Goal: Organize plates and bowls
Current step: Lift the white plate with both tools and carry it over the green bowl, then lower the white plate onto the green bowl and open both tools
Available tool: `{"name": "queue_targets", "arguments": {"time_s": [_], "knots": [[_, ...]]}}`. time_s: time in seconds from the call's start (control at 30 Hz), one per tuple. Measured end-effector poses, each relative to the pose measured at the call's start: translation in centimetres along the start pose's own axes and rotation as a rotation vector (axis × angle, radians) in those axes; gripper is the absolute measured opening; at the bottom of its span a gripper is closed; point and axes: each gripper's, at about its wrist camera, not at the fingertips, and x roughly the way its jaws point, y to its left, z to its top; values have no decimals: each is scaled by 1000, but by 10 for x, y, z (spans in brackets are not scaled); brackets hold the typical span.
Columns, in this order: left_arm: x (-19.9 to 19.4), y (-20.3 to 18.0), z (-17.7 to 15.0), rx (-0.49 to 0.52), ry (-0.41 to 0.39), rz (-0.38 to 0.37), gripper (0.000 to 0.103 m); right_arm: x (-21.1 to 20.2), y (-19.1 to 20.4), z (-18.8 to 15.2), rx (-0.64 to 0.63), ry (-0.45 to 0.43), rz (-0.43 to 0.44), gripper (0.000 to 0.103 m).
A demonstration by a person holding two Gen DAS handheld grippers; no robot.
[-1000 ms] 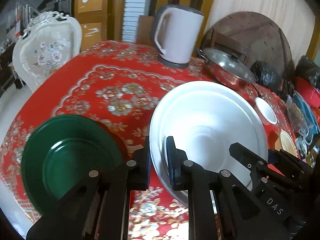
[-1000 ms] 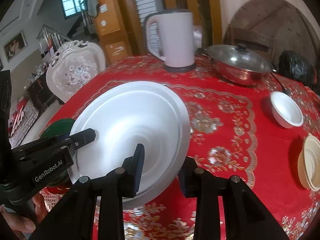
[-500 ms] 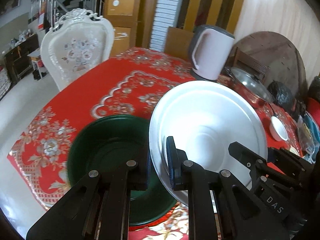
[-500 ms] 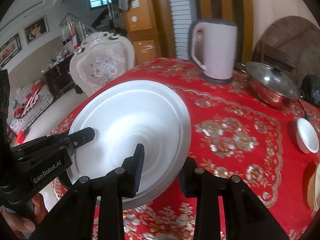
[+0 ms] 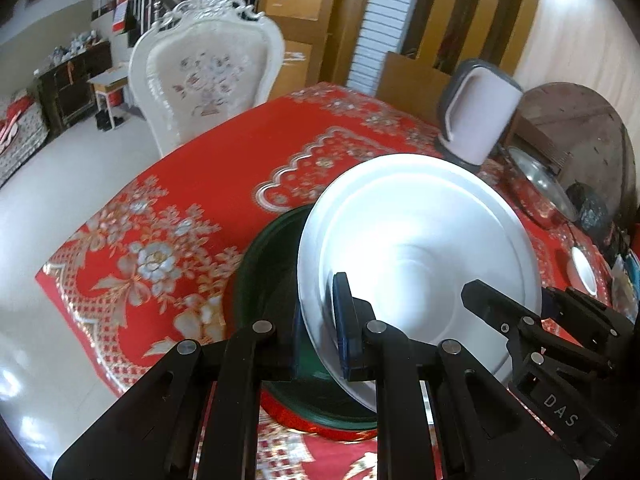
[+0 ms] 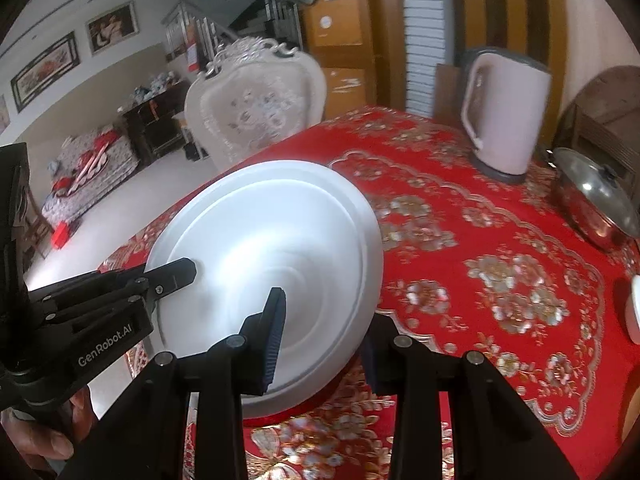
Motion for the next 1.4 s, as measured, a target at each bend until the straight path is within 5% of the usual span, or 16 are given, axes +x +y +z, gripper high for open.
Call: {"name": "queue_targets", "arguments": {"time_s": [1.4], "knots": [[32, -4, -16, 84, 22, 92, 15, 35, 22, -15, -89, 116, -81, 45]]}}
